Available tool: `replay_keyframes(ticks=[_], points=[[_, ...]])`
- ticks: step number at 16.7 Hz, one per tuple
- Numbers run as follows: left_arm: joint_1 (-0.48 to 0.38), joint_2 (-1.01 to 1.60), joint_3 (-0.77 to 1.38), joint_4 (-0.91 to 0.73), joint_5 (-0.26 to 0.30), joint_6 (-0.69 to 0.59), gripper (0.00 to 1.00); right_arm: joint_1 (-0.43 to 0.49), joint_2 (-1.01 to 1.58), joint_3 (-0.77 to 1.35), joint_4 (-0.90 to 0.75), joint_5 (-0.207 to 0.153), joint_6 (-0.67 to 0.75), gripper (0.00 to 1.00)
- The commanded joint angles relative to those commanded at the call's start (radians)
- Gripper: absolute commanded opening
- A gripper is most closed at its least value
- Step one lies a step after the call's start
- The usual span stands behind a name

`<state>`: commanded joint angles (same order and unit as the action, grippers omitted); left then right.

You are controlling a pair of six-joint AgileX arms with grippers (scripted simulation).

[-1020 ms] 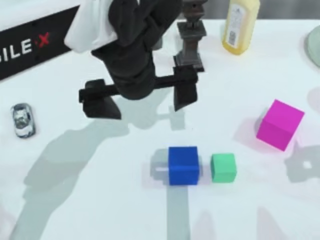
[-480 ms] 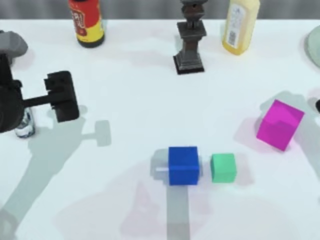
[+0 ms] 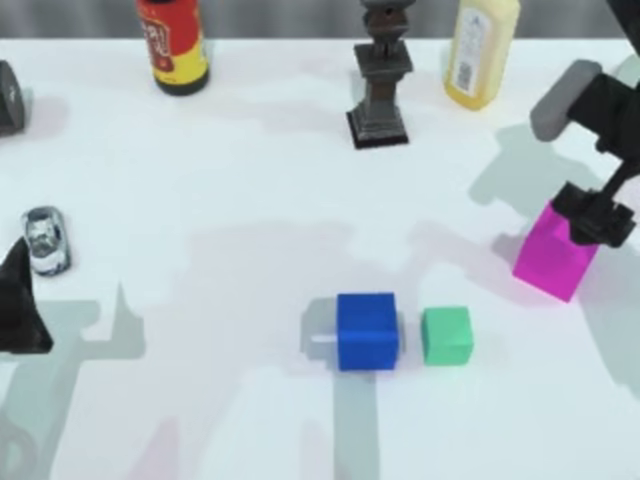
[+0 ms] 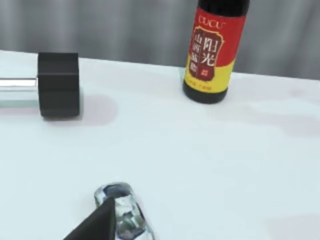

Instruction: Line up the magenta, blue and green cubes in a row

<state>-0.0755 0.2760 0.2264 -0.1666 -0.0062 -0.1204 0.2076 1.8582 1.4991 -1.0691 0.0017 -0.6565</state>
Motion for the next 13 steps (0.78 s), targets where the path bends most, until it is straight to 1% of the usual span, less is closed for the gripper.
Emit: replay_keyframes(ticks=[3, 5, 13], points=[[0.061, -0.18, -0.145, 0.105, 0.004, 0.076, 1.0, 0.016, 0.147, 0.127, -0.079, 0.0, -0.052, 1.0], [0.086, -0.249, -0.203, 0.149, 0.006, 0.108, 1.0, 0.023, 0.2, 0.177, -0.11, 0.0, -0.073, 1.0], [0.096, -0.276, -0.226, 0.167, 0.006, 0.12, 1.0, 0.023, 0.227, 0.186, -0.105, 0.0, -0.083, 1.0]])
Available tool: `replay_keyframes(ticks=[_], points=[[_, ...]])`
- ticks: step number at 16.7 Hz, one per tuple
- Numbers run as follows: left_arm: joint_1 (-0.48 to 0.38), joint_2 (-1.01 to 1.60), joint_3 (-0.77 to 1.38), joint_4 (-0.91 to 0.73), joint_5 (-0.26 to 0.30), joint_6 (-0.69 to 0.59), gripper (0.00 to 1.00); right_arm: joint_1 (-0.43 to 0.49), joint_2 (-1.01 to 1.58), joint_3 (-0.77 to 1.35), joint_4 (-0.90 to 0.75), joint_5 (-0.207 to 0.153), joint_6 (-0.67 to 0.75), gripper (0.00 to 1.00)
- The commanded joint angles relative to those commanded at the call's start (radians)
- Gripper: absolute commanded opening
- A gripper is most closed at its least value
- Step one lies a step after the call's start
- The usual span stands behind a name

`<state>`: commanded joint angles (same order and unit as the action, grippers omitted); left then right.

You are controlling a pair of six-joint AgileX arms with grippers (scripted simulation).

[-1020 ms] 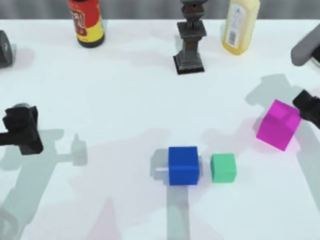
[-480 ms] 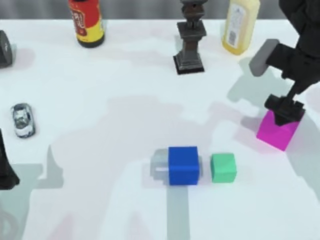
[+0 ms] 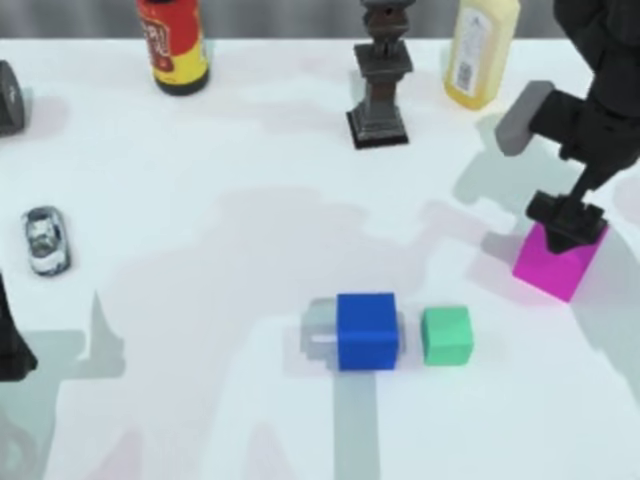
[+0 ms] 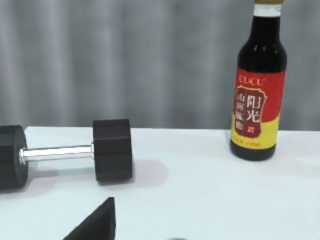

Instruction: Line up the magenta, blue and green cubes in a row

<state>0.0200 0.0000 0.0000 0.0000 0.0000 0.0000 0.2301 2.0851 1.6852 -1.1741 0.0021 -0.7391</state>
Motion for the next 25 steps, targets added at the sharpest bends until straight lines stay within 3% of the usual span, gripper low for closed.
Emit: replay_keyframes(ticks=[7, 12, 25], points=[[0.0, 0.0, 0.0, 0.0, 0.0, 0.0, 1.0, 0.005, 0.084, -0.176, 0.27, 0.001, 0.004, 1.0], [0.0, 0.0, 0.0, 0.0, 0.0, 0.0, 1.0, 0.005, 0.096, -0.198, 0.297, 0.001, 0.005, 1.0], [0.0, 0.0, 0.0, 0.0, 0.0, 0.0, 1.0, 0.005, 0.096, -0.198, 0.297, 0.001, 0.005, 0.02]])
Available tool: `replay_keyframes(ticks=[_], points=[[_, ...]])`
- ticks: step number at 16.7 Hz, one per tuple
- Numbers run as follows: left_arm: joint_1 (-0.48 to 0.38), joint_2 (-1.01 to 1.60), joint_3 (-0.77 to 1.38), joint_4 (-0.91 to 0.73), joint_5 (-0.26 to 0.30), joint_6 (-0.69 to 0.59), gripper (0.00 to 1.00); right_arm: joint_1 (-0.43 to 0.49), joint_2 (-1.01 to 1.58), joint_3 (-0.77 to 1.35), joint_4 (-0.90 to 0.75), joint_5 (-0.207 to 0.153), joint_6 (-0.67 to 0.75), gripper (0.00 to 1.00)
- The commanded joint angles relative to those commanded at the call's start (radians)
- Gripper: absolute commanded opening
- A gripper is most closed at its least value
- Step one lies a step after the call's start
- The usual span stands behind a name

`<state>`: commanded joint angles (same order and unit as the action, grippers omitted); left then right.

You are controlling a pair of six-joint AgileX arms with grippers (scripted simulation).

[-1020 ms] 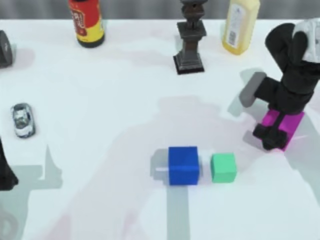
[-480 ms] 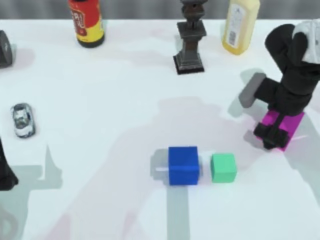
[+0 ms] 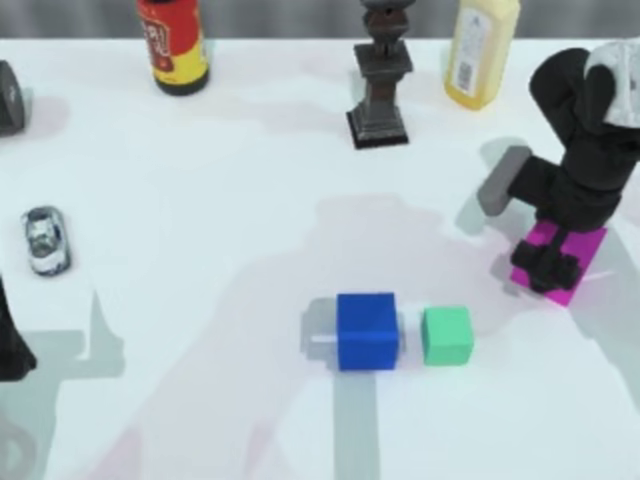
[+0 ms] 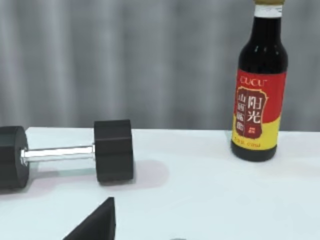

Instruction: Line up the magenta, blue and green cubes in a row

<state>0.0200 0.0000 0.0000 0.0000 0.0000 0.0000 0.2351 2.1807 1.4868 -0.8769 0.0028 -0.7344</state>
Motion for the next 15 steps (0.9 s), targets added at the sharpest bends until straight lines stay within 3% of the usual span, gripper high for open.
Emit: replay_keyframes(ticks=[10, 15], points=[[0.0, 0.0, 0.0, 0.0, 0.0, 0.0, 1.0, -0.001, -0.013, 0.003, -0.012, -0.003, 0.004, 0.0], [0.0, 0.0, 0.0, 0.0, 0.0, 0.0, 1.0, 0.004, -0.06, 0.098, -0.16, -0.004, 0.002, 0.0]])
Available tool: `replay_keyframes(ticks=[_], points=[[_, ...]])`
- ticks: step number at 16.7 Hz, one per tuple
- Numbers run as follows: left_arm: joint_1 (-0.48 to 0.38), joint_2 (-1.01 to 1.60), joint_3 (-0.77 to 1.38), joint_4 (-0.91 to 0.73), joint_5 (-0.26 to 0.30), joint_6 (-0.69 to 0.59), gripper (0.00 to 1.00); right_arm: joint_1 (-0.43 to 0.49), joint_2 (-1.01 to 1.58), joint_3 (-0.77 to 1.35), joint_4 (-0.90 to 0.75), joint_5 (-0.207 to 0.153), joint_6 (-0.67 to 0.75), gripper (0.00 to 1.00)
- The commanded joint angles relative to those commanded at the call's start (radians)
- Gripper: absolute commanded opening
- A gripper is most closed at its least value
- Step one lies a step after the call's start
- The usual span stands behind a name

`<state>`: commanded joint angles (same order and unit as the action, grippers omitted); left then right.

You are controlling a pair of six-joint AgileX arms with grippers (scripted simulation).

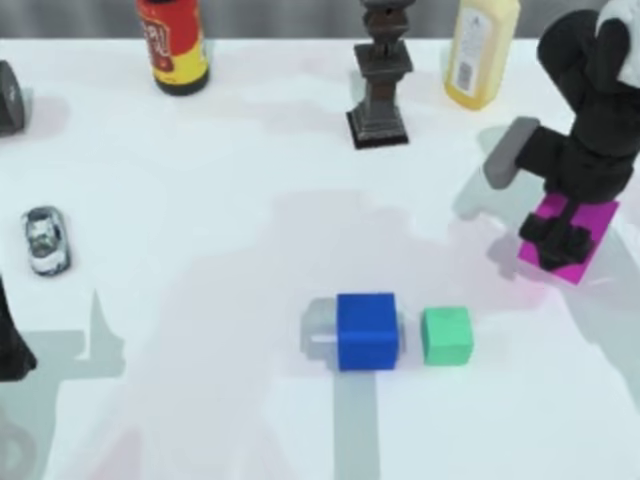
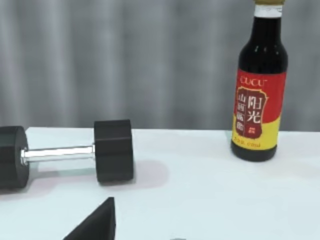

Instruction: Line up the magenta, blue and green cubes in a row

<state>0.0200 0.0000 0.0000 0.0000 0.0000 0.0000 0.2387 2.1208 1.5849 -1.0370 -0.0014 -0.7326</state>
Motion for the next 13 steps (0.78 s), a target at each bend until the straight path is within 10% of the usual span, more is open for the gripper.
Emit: replay_keyframes(ticks=[13], points=[[0.0, 0.0, 0.0, 0.0, 0.0, 0.0, 1.0, 0.123, 0.075, 0.222, -0.18, 0.001, 0.011, 0.0]])
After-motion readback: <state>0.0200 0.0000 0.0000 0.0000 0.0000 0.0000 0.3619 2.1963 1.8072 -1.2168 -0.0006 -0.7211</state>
